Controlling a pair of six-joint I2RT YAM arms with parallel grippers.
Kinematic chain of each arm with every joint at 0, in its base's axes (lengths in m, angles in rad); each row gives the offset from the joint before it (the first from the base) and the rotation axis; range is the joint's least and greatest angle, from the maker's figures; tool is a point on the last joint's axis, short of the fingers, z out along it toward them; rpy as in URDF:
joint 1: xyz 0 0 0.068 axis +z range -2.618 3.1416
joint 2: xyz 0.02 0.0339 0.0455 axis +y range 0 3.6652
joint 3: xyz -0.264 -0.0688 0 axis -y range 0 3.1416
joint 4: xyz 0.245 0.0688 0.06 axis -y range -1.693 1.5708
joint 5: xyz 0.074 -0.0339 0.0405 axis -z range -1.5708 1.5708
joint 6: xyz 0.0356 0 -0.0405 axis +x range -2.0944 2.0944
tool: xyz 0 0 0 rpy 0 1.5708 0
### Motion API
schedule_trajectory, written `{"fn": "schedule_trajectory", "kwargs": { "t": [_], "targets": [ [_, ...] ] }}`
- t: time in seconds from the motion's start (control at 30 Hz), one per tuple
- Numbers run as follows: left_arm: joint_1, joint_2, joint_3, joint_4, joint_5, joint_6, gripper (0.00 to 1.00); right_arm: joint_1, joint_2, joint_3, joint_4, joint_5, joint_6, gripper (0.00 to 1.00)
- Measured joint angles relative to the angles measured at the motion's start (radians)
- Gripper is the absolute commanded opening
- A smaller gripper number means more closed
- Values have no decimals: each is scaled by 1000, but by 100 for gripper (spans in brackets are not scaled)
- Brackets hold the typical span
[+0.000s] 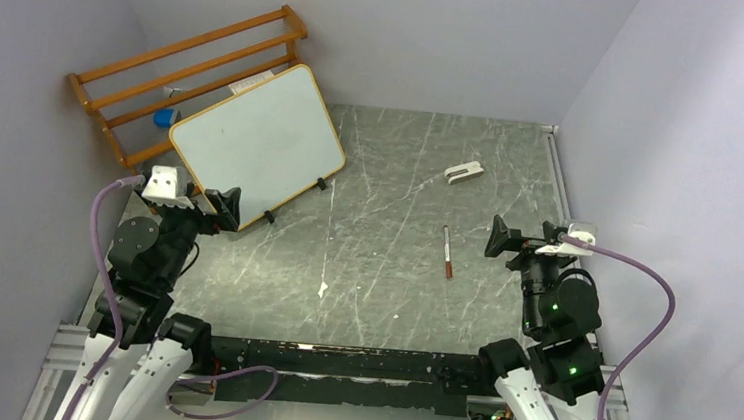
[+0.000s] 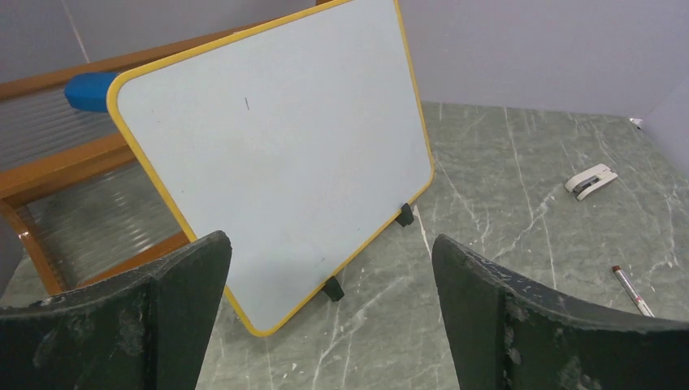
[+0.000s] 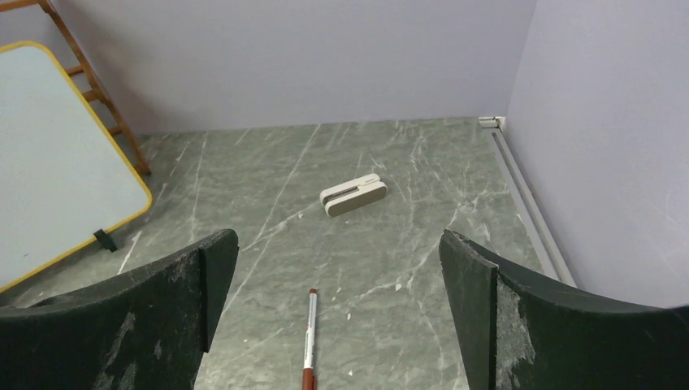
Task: Write a sentence on the whiteboard
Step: Move the whiteboard to the center of the board.
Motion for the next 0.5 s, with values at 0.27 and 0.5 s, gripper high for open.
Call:
{"fn": "schedule_trajectory", "kwargs": {
  "t": [0.27,0.5],
  "targets": [
    [0,0,0,0,1,-1,98,0,3,0,-3,-8,0,100],
    [0,23,9,-3,15,-18,98,0,16,2,-4,-28,7,100]
  ]
}}
